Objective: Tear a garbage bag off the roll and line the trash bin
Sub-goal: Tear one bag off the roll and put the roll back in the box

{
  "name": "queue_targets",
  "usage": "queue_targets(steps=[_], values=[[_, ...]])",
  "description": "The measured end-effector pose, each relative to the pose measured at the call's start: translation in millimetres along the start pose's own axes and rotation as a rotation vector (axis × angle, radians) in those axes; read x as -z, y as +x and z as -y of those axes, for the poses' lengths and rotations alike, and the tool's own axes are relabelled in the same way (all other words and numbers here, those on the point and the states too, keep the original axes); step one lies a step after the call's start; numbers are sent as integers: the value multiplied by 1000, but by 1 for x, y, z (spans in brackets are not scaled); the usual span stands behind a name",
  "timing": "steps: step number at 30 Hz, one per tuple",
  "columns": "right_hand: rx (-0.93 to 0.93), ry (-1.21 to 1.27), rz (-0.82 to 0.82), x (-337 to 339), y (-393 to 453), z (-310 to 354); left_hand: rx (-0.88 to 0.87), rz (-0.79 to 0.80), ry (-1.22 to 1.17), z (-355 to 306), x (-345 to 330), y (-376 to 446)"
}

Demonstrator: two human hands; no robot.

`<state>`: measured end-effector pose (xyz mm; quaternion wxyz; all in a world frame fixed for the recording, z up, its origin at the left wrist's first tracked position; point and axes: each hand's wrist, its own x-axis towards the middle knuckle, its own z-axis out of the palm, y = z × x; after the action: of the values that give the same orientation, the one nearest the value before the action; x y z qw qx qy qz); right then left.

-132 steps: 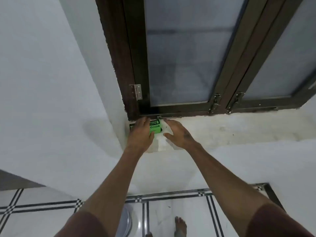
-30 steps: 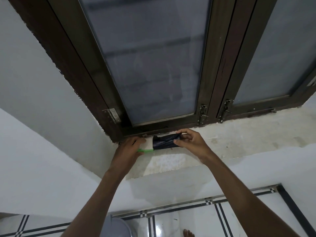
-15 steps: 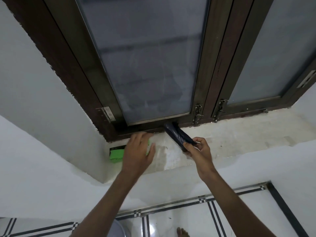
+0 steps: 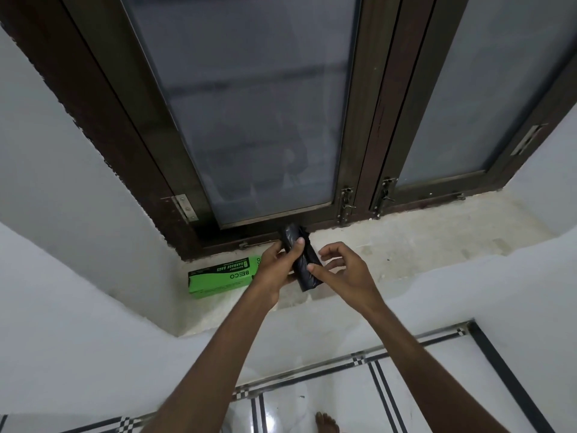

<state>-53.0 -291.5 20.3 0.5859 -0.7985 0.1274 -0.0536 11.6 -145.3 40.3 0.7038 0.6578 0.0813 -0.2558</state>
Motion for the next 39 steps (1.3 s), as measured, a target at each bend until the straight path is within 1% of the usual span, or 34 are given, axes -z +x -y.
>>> queue_targets(steps=[2, 3, 5, 7, 8, 10, 12, 15, 17, 19, 21, 24, 26, 28, 30, 32, 34, 36, 39], values=[[35, -37, 39, 3, 6, 3, 17, 20, -8, 0, 1, 1], [34, -15, 38, 5, 9, 4, 40, 21, -43, 0, 1, 2], [-69, 132, -3, 10, 13, 8, 131, 17, -218, 1, 2, 5], [-205, 360, -13, 13, 15, 11, 233, 19, -471, 5, 3, 7], [-244, 461, -9, 14, 16, 13, 266, 33, -564, 7, 5, 8], [-275, 572, -8, 15, 18, 18, 299, 107, -630, 8, 7, 9], [-274, 610, -26, 16, 19, 27, 288, 141, -526, 10, 8, 8], [-297, 627, -87, 18, 26, 37, 257, 81, -332, 13, 9, 8], [-327, 630, -82, 20, 31, 39, 237, 66, -312, 14, 10, 8], [-343, 606, -32, 23, 34, 37, 223, 23, -304, 14, 12, 9], [-299, 452, -7, 28, 39, 31, 234, 10, -308, 13, 16, 9], [-193, 191, -23, 35, 46, 28, 254, 28, -356, 9, 17, 7], [-201, 138, -50, 38, 50, 29, 268, 17, -375, 8, 17, 6], [-262, 121, -61, 40, 55, 31, 285, 14, -406, 9, 17, 9], [-342, 164, -75, 41, 59, 34, 308, 57, -458, 9, 18, 12], [-381, 297, -103, 42, 62, 40, 318, 93, -405, 8, 18, 12], [-355, 367, -147, 44, 64, 43, 296, 89, -306, 12, 17, 11], [-316, 416, -192, 46, 66, 44, 262, 46, -236, 16, 19, 12], [-270, 446, -173, 50, 67, 44, 254, 16, -223, 19, 23, 14]])
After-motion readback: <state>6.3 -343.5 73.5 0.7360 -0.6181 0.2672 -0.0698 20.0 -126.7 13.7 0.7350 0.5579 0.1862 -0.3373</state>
